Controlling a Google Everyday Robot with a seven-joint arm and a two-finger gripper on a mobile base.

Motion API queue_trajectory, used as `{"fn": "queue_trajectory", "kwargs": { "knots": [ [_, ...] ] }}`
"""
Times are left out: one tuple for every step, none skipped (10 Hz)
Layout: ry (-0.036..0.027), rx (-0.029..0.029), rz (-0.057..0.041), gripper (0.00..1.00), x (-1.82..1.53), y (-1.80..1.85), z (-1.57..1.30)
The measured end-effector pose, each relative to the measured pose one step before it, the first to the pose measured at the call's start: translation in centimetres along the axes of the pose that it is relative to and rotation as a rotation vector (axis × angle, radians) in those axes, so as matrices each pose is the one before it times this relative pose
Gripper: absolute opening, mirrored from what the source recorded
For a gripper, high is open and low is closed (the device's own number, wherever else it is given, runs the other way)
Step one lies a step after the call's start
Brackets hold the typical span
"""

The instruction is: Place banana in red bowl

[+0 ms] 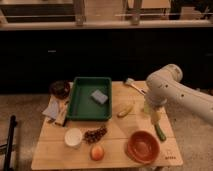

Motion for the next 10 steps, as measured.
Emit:
{"fn": "queue_trajectory", "kwargs": {
  "knots": [
    [-0.00413, 0.00033, -0.0139, 0.8, -1.202, -0.782, 0.3],
    [0.00127, 0.00202, -0.00979, 0.8, -0.527, -0.367, 0.177],
    [0.00571, 0.00054, -0.01412, 0.8, -0.531, -0.141, 0.233],
    [-0.00633, 0.00608, -0.00486, 0.8, -0.391, -0.323, 0.358],
    [-0.00402, 0.00114, -0.00411, 0.8, -0.26, -0.333, 0.588],
    [-0.00564, 0.00192, -0.01393, 0.8, -0.858, -0.598, 0.508],
    [-0.00343, 0.00366, -0.00855, 0.8, -0.694, -0.558, 0.03],
    [-0.00222, 0.00107, -0.00384, 0.8, -0.358, -0.27, 0.059],
    [-0.0113, 0.00422, 0.00263, 0.8, -0.234, -0.603, 0.503],
    [-0.00921, 0.00346, -0.00529, 0.8, -0.159, -0.537, 0.584]
  ]
}}
